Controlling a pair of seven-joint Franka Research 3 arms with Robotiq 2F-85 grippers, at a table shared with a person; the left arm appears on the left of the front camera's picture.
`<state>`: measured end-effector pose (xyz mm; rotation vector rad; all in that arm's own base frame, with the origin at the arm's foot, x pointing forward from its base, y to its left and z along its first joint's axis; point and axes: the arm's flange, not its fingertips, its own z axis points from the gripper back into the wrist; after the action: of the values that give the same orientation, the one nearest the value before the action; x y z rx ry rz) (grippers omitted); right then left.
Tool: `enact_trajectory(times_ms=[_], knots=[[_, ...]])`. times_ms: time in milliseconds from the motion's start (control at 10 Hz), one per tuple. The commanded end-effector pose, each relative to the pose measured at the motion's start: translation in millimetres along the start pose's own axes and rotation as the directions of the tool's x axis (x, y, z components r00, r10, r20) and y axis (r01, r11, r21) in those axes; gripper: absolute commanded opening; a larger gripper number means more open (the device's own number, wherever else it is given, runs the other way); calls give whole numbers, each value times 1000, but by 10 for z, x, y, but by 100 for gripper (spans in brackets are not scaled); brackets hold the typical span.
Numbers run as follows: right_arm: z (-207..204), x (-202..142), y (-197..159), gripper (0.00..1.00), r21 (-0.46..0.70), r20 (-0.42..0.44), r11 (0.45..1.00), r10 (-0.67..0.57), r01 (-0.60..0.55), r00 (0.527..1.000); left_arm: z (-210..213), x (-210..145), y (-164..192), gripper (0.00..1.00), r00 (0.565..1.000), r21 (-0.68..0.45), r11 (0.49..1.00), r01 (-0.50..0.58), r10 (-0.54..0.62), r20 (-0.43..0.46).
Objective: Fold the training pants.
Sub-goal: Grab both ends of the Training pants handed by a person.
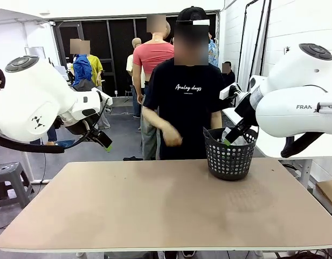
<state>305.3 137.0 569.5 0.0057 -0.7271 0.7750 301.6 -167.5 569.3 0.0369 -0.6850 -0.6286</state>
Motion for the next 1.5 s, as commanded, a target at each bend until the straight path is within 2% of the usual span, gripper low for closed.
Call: enact_trajectory(times_ms=[0, 1400], knots=[[5, -4, 1, 100, 5, 0, 1000, -2, 2, 1000, -1, -3, 5, 100, 1000, 2, 1000, 11, -11, -1], [5, -4, 1, 100, 5, 0, 1000, -2, 2, 1000, -1, -3, 5, 100, 1000, 2, 1000, 11, -11, -1]])
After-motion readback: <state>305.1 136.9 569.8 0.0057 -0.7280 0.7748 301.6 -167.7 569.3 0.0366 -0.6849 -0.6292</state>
